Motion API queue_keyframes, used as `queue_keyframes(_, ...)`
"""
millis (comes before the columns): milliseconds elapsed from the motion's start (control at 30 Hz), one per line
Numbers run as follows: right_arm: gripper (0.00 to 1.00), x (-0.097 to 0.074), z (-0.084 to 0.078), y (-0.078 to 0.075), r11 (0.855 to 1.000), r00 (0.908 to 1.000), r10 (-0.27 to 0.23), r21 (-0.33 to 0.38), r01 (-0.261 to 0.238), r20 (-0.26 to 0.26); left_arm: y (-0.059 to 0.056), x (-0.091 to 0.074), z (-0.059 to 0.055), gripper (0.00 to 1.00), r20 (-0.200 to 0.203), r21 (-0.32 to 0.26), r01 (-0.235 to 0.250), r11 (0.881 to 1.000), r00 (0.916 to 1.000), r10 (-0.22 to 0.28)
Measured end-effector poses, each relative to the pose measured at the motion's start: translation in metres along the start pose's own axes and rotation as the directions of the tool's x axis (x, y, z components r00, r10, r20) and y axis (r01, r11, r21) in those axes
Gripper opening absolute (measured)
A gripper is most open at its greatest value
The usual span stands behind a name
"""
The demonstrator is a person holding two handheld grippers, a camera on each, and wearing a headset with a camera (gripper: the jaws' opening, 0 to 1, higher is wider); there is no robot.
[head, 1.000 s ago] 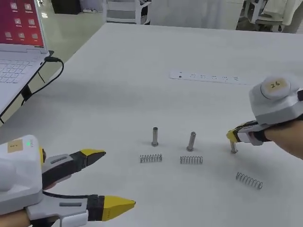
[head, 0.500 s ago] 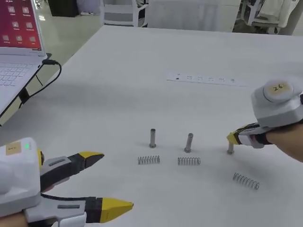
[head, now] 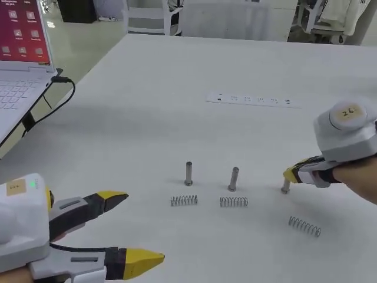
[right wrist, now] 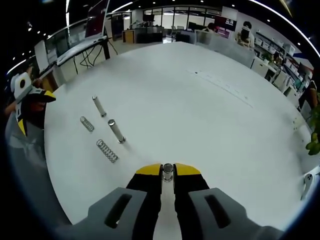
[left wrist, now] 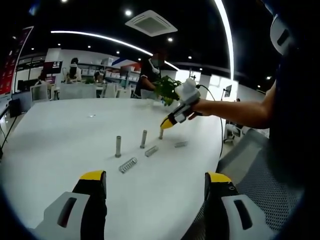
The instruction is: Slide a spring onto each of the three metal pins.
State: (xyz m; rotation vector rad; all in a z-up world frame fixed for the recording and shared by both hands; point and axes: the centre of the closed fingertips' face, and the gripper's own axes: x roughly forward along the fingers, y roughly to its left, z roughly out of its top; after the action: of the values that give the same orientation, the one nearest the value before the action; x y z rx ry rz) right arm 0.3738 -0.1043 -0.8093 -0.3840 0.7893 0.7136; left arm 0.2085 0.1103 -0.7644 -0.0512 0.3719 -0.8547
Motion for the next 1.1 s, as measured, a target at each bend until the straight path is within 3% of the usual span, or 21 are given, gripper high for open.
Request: queue_keyframes(1100, 0.11, -0.0045, -0.0044, 0.0006, 1.000, 1.0000, 0.002, -0.009, -0.002, 0.005, -0.0001, 0.0011, -0.0011, 0.77, -0.001, -0.002, 0.005, 1.000, 1.0000, -0.005)
